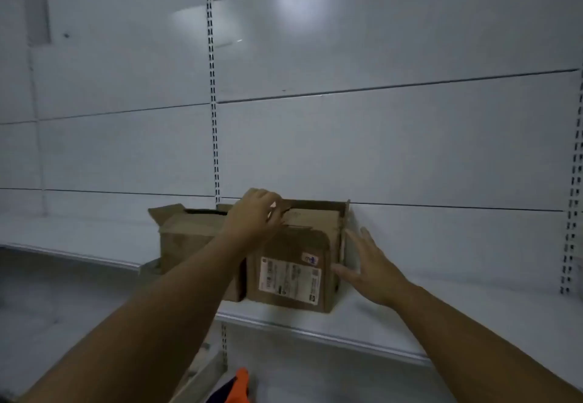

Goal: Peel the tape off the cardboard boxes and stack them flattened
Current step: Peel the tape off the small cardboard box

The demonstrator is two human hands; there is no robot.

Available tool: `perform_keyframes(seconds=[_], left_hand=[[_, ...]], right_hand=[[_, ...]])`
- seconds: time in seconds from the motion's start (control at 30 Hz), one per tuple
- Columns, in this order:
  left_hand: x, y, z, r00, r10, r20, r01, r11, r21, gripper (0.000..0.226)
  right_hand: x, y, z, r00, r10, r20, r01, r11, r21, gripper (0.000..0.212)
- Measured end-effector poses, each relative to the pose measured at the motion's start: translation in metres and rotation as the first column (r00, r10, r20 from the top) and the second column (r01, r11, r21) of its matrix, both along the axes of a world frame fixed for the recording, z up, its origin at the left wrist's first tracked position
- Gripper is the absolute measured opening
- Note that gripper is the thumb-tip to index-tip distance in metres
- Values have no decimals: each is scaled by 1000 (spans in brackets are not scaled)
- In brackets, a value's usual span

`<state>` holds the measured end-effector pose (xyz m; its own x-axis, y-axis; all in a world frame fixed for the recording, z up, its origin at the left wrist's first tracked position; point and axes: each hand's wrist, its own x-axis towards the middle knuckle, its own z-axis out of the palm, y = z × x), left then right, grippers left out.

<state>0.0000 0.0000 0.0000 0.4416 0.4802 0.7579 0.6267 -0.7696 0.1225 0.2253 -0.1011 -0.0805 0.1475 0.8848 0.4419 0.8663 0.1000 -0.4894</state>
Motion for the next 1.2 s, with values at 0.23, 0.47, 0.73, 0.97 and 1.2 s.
perform_keyframes(seconds=[0.23,0.47,0.73,0.97,1.2], left_hand=[[-40,14,-44,993,37,-117,-60,977,-205,44],[-47,17,-47,992,-67,-103,57,994,-90,48],[-32,-1,-43,936,-262,236,246,964,96,48],[-3,-22,-57,824,-512,242,559,802,-210,86],[54,-37,-61,705,-607,365,708,581,-401,98]], right_hand=[[-26,36,-5,994,62,-91,-54,995,83,64],[-28,32,-15,1000,-7,2,6,970,243,29],[4,-10,-17,974,-227,-5,207,877,433,27],[44,-52,8,832,-352,-429,540,692,479,28],[49,-72,26,308,-147,-940,537,842,44,21]])
